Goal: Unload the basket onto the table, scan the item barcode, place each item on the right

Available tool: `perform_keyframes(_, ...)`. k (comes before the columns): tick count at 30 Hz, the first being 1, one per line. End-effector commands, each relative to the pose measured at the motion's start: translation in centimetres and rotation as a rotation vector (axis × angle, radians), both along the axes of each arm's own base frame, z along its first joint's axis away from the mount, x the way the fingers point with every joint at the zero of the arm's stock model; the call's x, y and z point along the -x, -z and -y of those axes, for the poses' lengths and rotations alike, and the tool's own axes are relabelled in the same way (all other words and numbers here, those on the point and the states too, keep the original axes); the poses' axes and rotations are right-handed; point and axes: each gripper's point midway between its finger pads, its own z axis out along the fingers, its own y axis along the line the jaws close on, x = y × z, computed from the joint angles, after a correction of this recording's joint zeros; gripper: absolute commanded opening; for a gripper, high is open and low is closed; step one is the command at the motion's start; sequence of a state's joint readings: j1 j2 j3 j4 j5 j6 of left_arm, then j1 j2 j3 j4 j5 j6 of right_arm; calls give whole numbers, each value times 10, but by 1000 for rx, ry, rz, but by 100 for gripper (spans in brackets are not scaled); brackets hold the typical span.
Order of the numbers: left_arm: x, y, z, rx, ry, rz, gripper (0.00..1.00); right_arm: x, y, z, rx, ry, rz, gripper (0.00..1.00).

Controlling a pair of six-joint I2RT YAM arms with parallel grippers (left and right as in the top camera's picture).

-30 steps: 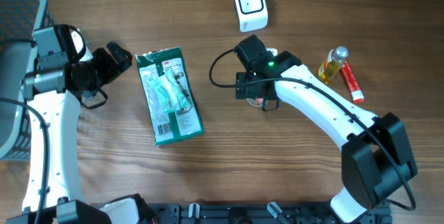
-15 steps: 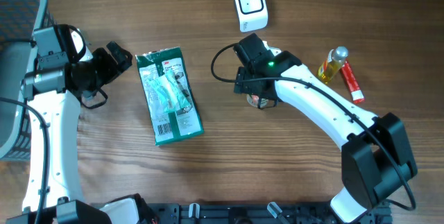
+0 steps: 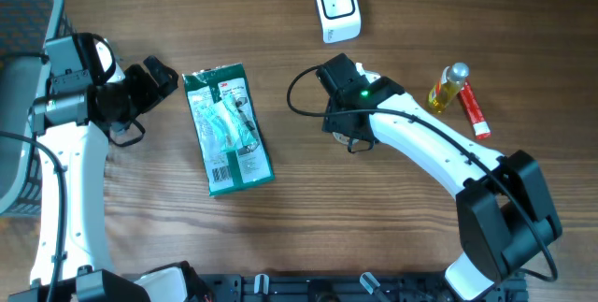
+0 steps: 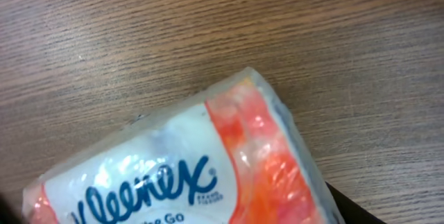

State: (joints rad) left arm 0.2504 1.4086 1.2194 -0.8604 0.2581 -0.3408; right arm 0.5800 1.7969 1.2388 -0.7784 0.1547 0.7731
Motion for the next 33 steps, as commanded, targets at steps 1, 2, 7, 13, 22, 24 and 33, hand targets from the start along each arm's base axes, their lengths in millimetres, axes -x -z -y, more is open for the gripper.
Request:
perform_keyframes(1, -2, -5, -1, -19, 16, 18, 100, -11, -32, -9, -22, -80, 72, 52)
perform_keyframes(2, -2, -5, -1, -19, 16, 17, 100, -11, -51, -13, -50, -123, 107, 49)
perform_keyframes(7, -2, -5, -1, -19, 16, 17, 100, 20, -140, -33, -469, -300, 134, 33)
perform_keyframes(13, -2, -5, -1, -19, 16, 17, 100, 51, -183, -52, -858, -472, 36, 20)
perform_keyframes(22, -2, -5, -1, -19, 16, 17, 100, 51, -167, -39, -758, -431, 20, 22)
perform_keyframes(24, -2, -5, -1, -19, 16, 18, 100, 51, -167, -39, -758, -431, 20, 22)
perform_keyframes(33, -2, -5, -1, -19, 16, 17, 100, 44, -171, -41, -765, -425, 47, 15)
